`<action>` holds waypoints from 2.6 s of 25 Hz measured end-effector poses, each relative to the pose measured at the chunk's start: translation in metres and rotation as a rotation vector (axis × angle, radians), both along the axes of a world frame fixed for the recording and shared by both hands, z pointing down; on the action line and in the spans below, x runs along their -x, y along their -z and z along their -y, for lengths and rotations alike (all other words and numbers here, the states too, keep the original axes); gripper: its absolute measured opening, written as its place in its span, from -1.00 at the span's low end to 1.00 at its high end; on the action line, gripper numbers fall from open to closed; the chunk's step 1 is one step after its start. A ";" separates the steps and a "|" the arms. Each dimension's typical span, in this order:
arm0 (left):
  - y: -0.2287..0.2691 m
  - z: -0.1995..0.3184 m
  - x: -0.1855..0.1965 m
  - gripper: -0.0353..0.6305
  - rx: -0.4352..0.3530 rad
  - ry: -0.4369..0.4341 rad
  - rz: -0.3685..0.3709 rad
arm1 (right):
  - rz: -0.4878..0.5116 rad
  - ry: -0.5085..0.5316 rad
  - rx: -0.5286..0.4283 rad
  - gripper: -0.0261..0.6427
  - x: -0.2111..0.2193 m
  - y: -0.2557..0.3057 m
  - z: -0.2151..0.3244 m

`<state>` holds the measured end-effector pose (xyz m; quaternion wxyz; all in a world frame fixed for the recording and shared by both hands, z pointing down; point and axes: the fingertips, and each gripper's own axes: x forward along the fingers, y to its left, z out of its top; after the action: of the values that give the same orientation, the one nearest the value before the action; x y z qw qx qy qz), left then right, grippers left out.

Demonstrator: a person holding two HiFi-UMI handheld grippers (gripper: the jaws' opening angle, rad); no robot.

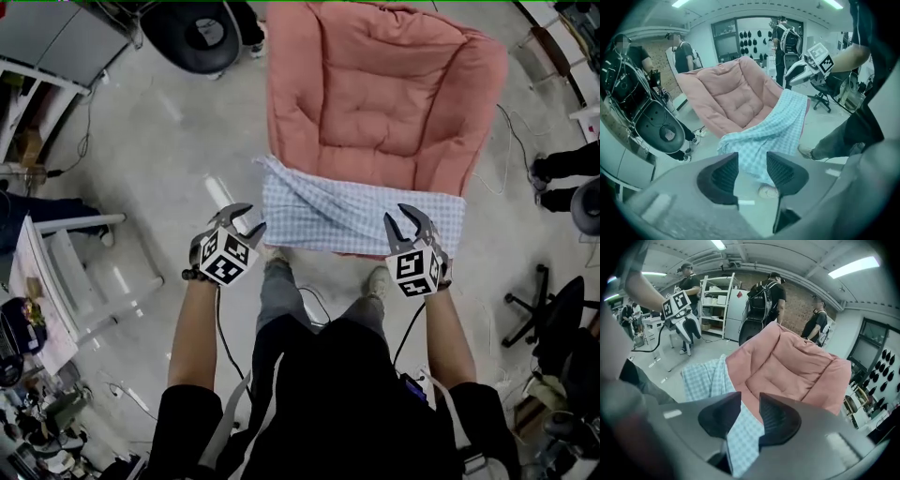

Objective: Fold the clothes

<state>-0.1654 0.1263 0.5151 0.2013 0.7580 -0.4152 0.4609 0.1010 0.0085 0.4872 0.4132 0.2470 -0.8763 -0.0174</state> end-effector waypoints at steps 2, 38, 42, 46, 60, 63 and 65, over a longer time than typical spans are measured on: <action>-0.005 0.007 0.028 -0.30 0.000 -0.021 -0.015 | 0.003 -0.013 0.012 -0.55 0.035 -0.002 -0.008; -0.222 0.125 0.108 -0.35 0.140 -0.306 -0.260 | -0.078 -0.227 0.195 -0.58 0.153 -0.130 -0.046; -0.217 0.126 0.108 -0.69 0.144 -0.326 -0.246 | -0.098 -0.192 0.196 -0.57 0.154 -0.136 -0.053; -0.208 0.124 0.113 -0.74 0.111 -0.357 -0.177 | -0.108 -0.137 0.193 -0.50 0.157 -0.144 -0.061; -0.150 0.078 0.169 -0.75 -0.052 -0.266 0.000 | -0.192 -0.110 0.018 -0.89 0.173 -0.152 -0.037; -0.148 0.061 0.166 -0.75 -0.069 -0.223 0.016 | -0.148 -0.127 -0.017 -0.89 0.166 -0.133 -0.024; -0.142 0.052 0.162 -0.75 -0.084 -0.193 0.024 | -0.125 -0.109 -0.067 -0.89 0.163 -0.116 -0.013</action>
<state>-0.3272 0.0739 0.6573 0.1190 0.7967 -0.3617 0.4694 -0.0617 0.0220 0.6034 0.4589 0.3064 -0.8330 -0.0394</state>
